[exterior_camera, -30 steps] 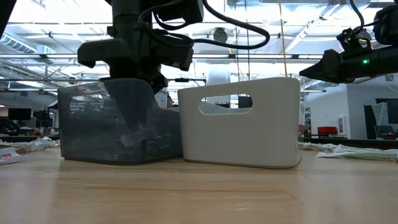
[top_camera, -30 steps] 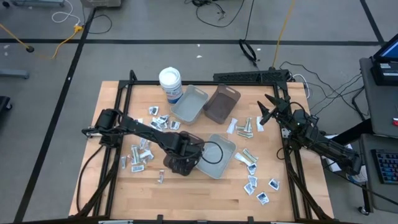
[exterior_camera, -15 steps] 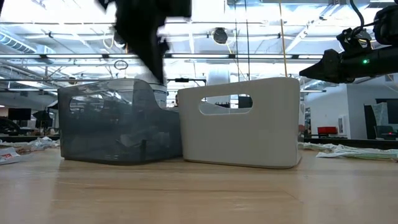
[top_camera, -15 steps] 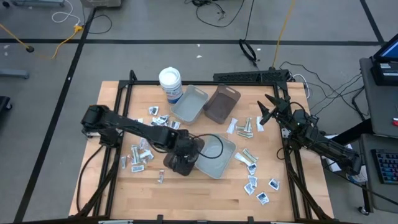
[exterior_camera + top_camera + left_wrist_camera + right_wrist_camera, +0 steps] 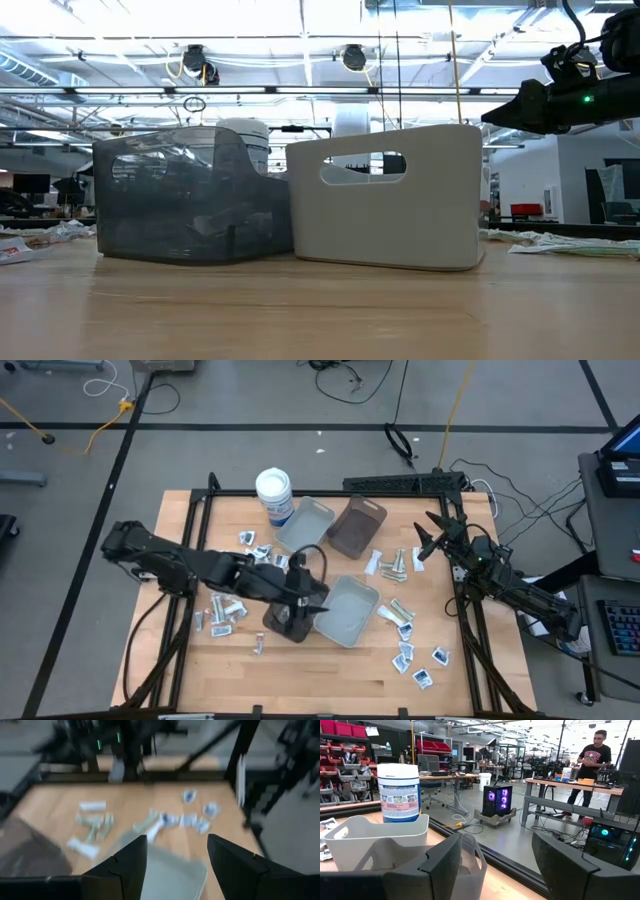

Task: Pick & Place First Aid Supplies
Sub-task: Put the blue alcohol pad into the bottom black bin

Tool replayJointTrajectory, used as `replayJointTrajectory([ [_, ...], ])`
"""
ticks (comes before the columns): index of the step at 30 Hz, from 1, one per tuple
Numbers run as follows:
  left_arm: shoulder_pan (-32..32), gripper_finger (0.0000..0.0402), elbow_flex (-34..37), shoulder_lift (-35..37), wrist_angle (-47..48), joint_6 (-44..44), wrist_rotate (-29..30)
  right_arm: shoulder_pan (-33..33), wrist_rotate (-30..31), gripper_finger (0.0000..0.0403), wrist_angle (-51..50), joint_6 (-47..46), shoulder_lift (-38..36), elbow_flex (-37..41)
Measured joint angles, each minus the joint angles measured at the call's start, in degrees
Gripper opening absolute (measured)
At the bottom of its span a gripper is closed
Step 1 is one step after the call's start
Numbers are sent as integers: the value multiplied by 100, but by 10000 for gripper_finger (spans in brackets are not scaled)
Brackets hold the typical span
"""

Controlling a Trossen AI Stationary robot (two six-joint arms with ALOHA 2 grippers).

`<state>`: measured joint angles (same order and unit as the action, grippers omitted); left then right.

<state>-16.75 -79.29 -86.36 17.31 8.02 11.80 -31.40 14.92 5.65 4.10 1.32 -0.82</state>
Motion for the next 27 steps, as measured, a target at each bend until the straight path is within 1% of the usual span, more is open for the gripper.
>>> replayJointTrajectory([
  [4,0,214,0,-9,-547,-1,79,-1,-1,238,3,-1,0,-2],
  [7,3,214,99,-35,-1024,16,268,0,-3,238,13,-49,0,-2],
  [9,25,214,455,-46,-1576,101,431,-2,-17,238,88,-433,0,0],
  [12,93,214,1204,-92,-2422,382,602,-2,-6,238,111,-1170,0,-1],
  [16,175,214,1861,-66,-3378,718,700,-1,-8,238,233,-1466,0,0],
  [18,195,214,2061,-68,-3543,701,696,0,-11,238,275,-1837,-2,-1],
  [21,183,214,2264,-68,-3552,568,694,-2,-13,238,273,-2797,-2,0],
  [23,161,214,2395,-68,-3573,579,690,-2,-124,238,214,-3253,-2,-1],
  [25,130,214,2528,-68,-3561,610,633,-2,-479,238,127,-3531,-2,0],
  [27,65,214,2649,-68,-3571,700,628,-2,-1021,238,119,-3627,3,-1],
])
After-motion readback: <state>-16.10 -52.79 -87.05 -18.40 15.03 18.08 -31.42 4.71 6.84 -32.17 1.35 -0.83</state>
